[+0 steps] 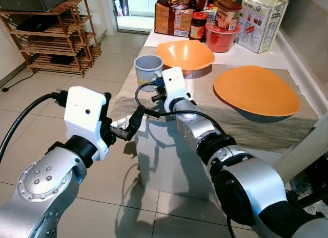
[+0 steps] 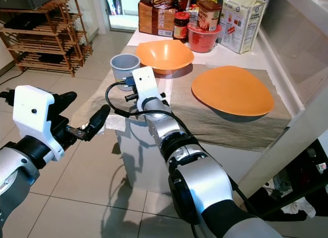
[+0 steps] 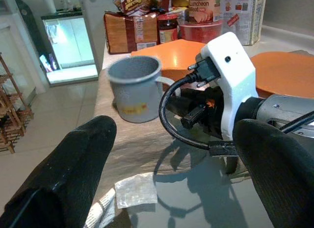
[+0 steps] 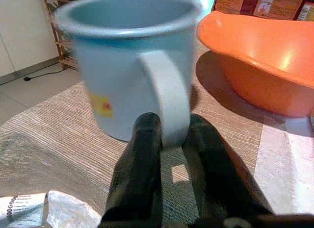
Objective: Setting the table
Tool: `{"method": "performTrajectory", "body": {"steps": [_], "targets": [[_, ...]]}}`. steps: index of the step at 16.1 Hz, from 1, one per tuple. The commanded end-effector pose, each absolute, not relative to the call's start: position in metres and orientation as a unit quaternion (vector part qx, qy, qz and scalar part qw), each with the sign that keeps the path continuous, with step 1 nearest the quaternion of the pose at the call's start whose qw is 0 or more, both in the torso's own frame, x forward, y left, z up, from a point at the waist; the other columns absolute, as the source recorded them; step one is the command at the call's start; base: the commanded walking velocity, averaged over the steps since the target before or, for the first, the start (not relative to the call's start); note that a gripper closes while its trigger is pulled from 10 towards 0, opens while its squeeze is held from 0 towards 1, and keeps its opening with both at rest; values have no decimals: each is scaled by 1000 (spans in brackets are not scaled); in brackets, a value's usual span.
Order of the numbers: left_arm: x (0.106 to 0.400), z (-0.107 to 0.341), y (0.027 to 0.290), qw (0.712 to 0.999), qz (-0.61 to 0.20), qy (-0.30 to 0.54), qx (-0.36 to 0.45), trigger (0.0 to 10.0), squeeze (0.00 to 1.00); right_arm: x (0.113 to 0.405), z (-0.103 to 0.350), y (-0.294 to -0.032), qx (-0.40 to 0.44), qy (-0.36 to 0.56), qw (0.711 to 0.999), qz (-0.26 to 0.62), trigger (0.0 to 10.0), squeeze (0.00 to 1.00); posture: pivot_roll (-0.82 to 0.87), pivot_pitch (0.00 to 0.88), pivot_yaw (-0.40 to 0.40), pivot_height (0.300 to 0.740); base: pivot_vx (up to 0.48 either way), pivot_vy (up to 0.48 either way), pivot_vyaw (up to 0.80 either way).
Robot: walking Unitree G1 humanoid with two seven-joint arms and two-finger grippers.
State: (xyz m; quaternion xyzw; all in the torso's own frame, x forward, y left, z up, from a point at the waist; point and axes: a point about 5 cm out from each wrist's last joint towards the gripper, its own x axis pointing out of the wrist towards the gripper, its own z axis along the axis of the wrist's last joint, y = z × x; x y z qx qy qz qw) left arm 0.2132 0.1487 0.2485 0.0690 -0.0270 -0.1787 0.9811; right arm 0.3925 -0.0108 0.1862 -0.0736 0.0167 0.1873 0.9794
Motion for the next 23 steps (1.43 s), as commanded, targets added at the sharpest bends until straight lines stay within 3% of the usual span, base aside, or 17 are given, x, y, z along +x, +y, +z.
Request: {"method": "performTrajectory", "body": {"steps": [1,7,15,19,23], "targets": [[210,249,149,981,-178,-29,70,10000,0,393,187,-13,-72,13,980,186,0,0,328,110,1,740,0,0,0],[211,248,148,981,-179,-28,70,10000,0,395,192,-15,-67,2,982,179,0,0,325,111,2,740,0,0,0],[233,216,159,984,-157,-3,90,10000,0,406,273,-31,-44,-168,972,160,0,0,229,18,-9,740,0,0,0],[258,194,170,988,-119,-9,98,10000,0,409,298,-70,-76,-246,960,107,0,0,134,0,-18,740,0,0,0],[281,182,180,990,-90,-33,101,10000,0,397,260,-128,-101,-241,965,37,0,0,13,0,-4,740,0,0,0]]}}
